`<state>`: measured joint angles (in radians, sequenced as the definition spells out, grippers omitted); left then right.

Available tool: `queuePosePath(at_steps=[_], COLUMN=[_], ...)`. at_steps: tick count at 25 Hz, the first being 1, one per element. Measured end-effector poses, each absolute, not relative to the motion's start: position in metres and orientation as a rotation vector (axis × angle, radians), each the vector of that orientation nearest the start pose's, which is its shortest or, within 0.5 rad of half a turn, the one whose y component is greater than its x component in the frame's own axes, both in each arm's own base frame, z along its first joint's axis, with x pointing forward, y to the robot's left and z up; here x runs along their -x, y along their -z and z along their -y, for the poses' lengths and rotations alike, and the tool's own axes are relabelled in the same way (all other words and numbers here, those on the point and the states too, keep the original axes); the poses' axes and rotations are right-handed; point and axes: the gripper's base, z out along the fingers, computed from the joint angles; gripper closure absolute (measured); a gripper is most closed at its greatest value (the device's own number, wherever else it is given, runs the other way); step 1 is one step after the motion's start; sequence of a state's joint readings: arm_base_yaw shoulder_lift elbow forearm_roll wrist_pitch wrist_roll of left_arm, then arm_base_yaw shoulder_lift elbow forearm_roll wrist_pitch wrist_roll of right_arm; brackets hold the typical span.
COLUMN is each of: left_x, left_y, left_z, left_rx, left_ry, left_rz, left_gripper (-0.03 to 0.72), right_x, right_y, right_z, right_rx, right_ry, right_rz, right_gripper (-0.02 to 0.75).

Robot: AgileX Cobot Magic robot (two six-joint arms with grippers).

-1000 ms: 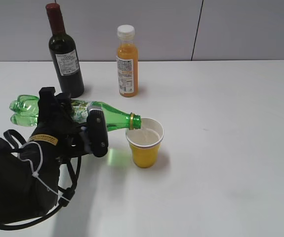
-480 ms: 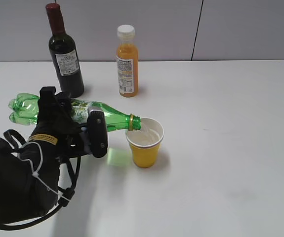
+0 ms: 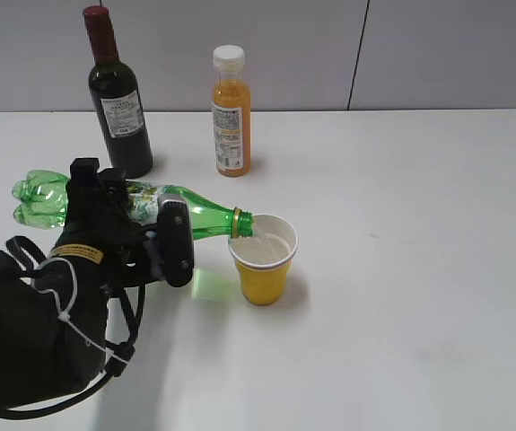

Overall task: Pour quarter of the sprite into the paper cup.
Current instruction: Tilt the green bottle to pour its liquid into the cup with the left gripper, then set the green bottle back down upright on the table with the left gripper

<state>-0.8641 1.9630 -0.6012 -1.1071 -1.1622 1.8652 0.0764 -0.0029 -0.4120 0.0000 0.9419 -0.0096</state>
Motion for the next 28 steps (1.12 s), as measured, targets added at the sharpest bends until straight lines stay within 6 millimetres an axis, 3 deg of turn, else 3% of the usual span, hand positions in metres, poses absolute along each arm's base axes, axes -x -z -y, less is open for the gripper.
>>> queuePosePath(at_steps=[19,23,28], left_x=[-0.244,-0.246,-0.256], left_y=[-0.114,-0.115,-0.12], left_z=[0.176,0.16,0.127], left_rx=[-0.555,-0.399,-0.175], left_ry=[-0.495,-0.412,-0.358], left_rz=[-1.747,-1.786,-1.81], left_gripper=[0.241,0.241,0.241], right_x=[-0.009,-0.009,-0.009], right_y=[-0.262,-0.262,-0.262], right_z=[-0.001,-0.001,-0.001], right_rx=[0.086,0.086,0.086], right_ry=[-0.043,-0.043,-0.043], right_rz=[-2.009,-2.009,-2.009], right_gripper=[0.147,0.147,0.147])
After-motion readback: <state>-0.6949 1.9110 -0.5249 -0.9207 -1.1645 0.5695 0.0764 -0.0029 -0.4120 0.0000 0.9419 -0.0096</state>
